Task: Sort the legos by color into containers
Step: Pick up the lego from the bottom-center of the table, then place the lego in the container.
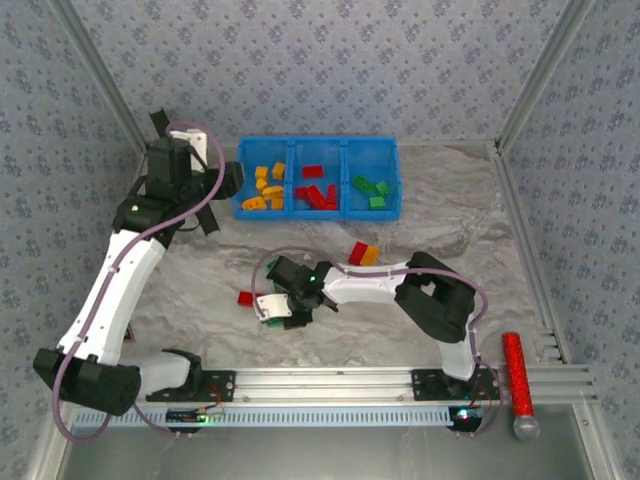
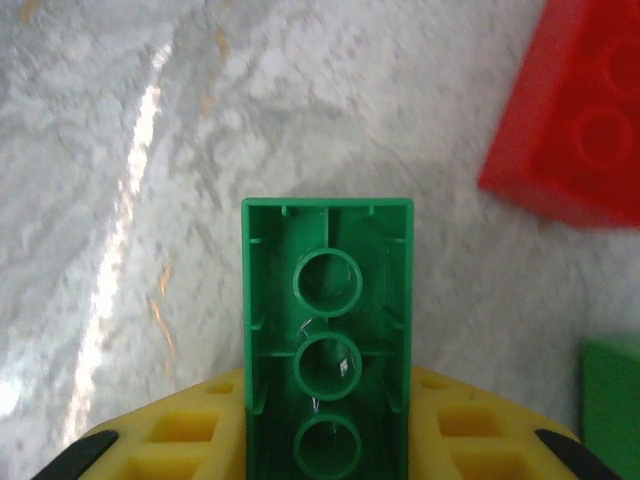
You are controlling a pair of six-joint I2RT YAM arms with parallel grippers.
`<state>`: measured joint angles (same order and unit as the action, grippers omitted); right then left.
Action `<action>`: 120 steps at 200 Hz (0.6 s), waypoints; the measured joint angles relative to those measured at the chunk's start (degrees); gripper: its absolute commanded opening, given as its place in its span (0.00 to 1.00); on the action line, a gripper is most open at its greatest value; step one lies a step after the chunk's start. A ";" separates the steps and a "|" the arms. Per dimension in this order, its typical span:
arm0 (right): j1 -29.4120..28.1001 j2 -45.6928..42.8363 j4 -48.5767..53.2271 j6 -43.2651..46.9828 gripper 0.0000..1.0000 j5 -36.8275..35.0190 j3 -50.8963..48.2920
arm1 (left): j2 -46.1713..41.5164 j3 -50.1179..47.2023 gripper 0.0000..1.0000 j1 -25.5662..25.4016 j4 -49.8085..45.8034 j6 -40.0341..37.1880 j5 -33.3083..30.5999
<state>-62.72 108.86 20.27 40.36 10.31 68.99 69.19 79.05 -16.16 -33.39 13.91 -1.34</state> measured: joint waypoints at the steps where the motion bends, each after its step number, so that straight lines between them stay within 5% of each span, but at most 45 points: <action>1: 0.09 -0.15 0.02 -0.07 0.24 0.00 -0.11 | -0.07 -0.02 0.76 0.00 0.00 0.00 0.00; 34: 5.57 -11.65 0.92 -4.20 0.24 0.15 -5.05 | -1.68 -2.01 0.76 0.00 -1.05 0.00 0.02; 76: 19.15 -29.14 0.31 -10.95 0.24 -0.20 -5.79 | -2.32 -5.99 0.76 -0.37 -2.51 0.04 0.00; 120: 31.08 -29.73 2.38 -15.15 0.23 -3.72 -2.51 | -2.89 -7.02 0.76 -4.87 -4.02 -0.48 -3.19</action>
<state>-31.64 79.13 22.65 25.21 6.59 66.48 66.30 72.03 -21.04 -37.41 13.43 -4.54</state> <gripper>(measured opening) 0.320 0.758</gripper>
